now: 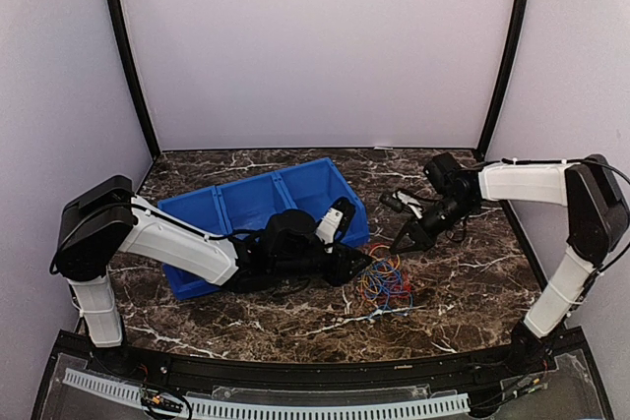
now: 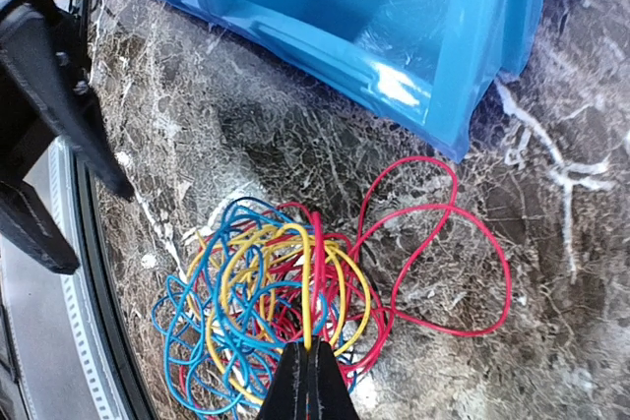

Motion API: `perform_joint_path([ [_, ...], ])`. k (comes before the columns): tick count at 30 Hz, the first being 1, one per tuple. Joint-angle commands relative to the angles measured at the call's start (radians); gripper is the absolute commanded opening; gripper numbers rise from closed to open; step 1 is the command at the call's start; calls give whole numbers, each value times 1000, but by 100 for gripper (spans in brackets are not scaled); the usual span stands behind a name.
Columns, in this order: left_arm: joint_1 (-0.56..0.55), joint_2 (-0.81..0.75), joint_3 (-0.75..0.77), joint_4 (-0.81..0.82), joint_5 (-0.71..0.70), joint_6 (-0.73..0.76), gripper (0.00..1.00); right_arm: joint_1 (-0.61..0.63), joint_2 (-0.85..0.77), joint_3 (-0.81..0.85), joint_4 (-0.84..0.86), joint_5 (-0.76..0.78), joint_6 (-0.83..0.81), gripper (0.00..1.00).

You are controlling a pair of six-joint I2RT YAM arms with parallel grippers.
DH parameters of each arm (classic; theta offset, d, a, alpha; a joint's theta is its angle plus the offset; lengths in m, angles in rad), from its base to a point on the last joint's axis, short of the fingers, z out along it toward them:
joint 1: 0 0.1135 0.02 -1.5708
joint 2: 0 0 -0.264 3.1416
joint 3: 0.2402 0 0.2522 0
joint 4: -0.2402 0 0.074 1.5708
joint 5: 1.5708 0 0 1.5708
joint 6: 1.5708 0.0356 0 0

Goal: Untangle the cables

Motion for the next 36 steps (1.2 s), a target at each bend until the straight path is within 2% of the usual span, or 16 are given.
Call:
perform_joint_path([
  [1, -3, -33, 10, 19, 14, 55, 38, 3, -94, 47, -53, 8, -39, 0],
  [5, -3, -37, 14, 51, 66, 128, 43, 26, -154, 58, -86, -7, -72, 0],
  [10, -3, -28, 23, 92, 122, 187, 44, 52, -194, 69, -122, -31, -97, 0],
  [18, -3, -29, 37, 63, 0, 208, 44, 116, -242, 76, -180, -32, -180, 0],
  [23, -3, -14, 54, 61, 1, 252, 43, 140, -272, 81, -181, -74, -194, 0],
  [29, -3, 12, 69, 105, 41, 260, 33, 143, -258, 96, -182, -93, -206, 0],
  [31, -3, 14, 69, 120, 45, 257, 26, 144, -247, 95, -173, -104, -209, 0],
  [34, -3, 11, 64, 141, 53, 244, 10, 142, -231, 82, -130, -113, -210, 0],
  [36, -3, 0, 46, 168, 37, 218, 2, 141, -226, 64, -69, -108, -196, 8],
])
